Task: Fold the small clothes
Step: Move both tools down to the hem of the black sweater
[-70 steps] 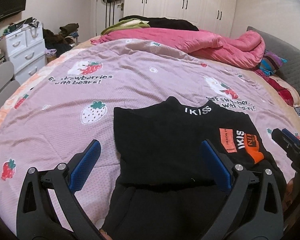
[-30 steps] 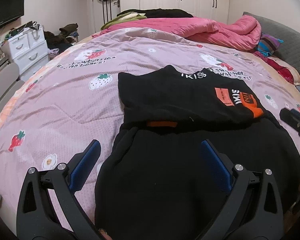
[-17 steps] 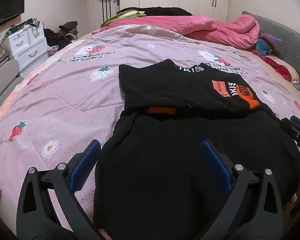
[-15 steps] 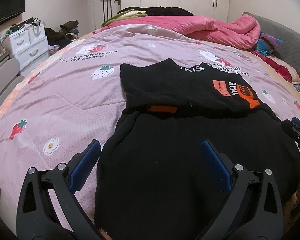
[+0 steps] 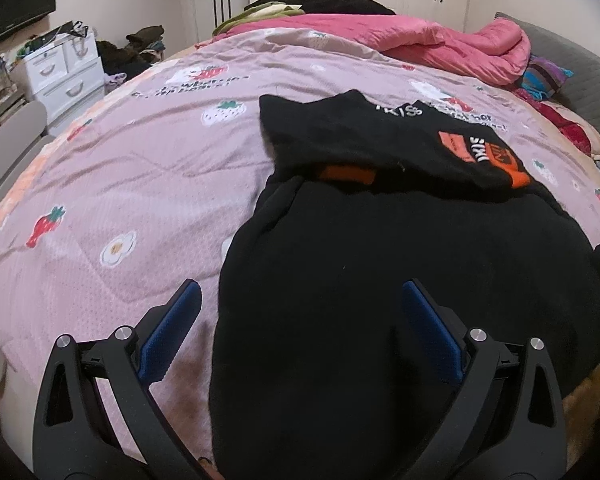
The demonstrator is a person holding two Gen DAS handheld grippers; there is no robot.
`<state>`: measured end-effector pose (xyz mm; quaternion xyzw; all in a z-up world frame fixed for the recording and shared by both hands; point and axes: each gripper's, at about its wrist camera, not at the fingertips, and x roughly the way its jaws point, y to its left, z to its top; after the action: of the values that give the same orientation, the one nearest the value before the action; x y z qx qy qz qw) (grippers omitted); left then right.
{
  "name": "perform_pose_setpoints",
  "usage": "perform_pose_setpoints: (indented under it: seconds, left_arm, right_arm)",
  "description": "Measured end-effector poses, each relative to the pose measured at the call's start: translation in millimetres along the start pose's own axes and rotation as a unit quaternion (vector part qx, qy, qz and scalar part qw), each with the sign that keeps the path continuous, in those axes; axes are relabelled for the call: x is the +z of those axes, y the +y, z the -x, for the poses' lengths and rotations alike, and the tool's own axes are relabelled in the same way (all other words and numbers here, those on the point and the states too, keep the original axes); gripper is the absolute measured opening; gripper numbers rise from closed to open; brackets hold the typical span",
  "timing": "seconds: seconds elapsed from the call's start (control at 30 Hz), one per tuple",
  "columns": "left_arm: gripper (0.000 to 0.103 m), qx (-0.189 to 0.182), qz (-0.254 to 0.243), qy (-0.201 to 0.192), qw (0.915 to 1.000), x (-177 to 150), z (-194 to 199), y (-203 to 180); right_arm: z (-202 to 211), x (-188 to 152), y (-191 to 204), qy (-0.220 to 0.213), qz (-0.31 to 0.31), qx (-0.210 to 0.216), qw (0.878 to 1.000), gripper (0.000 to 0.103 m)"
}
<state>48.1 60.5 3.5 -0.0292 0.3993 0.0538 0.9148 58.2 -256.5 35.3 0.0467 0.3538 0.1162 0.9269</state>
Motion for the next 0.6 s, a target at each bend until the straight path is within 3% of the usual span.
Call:
perform_pose_setpoints:
  seconds: [0.6]
  left_arm:
    - [0.094, -0.002, 0.033, 0.032, 0.9989, -29, 7, 30]
  right_arm:
    - [8, -27, -25, 0.036, -0.022, -0.026, 0.999, 0.098]
